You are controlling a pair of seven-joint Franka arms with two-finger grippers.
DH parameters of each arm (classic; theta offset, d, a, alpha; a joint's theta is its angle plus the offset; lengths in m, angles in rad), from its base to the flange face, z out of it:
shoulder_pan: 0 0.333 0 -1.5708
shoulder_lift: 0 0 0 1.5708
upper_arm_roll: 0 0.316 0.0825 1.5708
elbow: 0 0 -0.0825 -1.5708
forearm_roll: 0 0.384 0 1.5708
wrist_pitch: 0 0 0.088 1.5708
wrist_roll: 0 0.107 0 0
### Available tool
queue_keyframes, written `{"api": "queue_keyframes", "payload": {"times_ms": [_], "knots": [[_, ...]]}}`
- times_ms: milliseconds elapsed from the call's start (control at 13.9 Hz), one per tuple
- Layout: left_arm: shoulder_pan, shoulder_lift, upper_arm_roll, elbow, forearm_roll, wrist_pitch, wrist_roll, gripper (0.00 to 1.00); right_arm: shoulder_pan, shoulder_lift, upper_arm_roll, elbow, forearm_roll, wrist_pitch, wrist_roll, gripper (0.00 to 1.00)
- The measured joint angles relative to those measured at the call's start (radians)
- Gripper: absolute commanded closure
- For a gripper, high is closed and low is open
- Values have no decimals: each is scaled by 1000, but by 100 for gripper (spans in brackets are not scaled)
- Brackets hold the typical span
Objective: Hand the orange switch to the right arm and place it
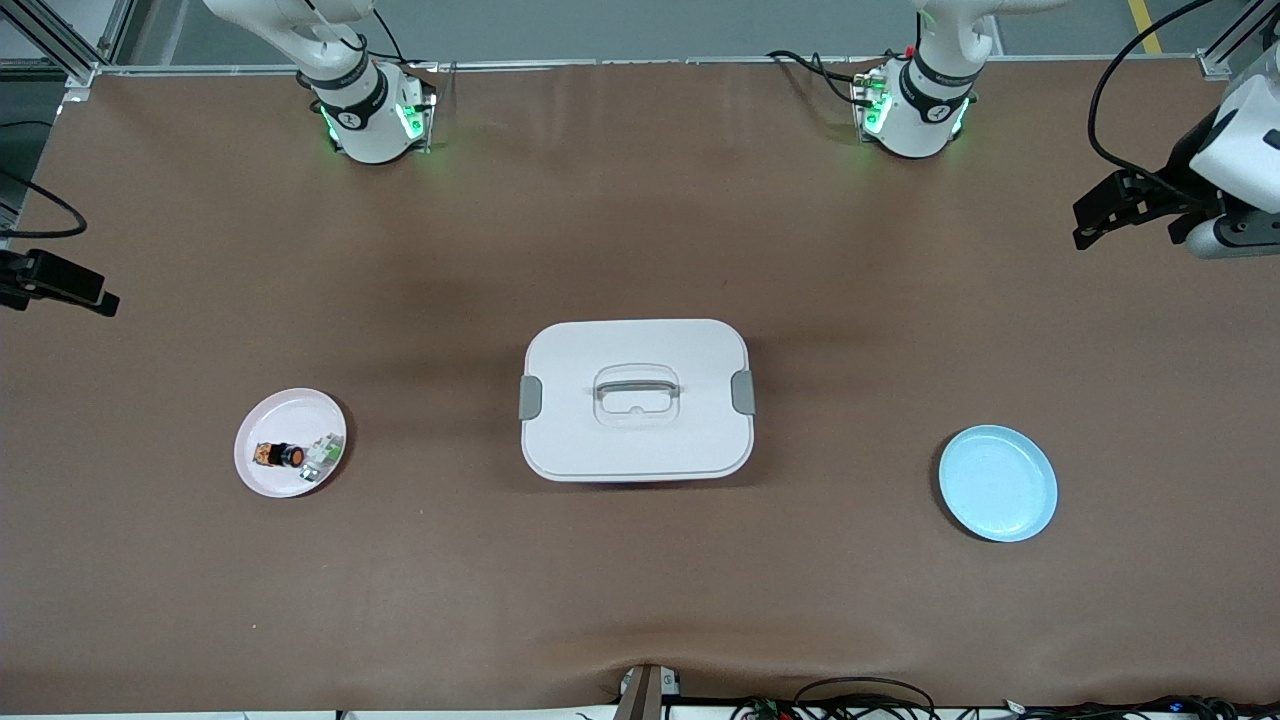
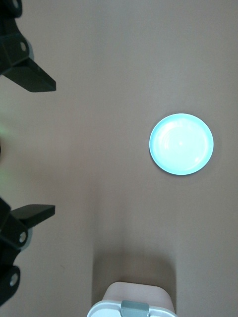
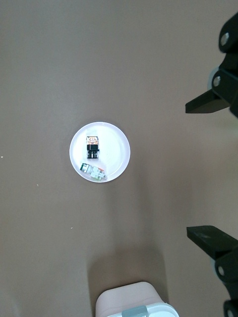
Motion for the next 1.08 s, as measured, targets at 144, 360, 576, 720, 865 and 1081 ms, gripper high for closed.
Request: {"api": "queue_keyframes", "payload": {"times_ms": [144, 360, 576, 720, 865, 1081], "knots": [[0, 0, 0, 2, 0, -2, 0, 0, 0, 0, -2, 0, 0, 0, 0, 0], [0, 0, 0, 2, 0, -7, 0, 0, 0, -2, -6, 0, 1, 0, -1, 0], [0, 0, 0, 4, 0, -16, 0, 0, 0, -11, -6, 0, 6, -14, -1, 0], [1, 0, 1, 8, 0, -20, 0, 0, 0, -18, -6, 1, 6, -18, -1, 0], [1, 0, 1, 10, 0, -21, 0, 0, 0, -20, -6, 0, 6, -21, -2, 0], [1, 0, 1, 10, 0, -22, 0, 0, 0, -23, -6, 0, 9, -28, -2, 0]]}}
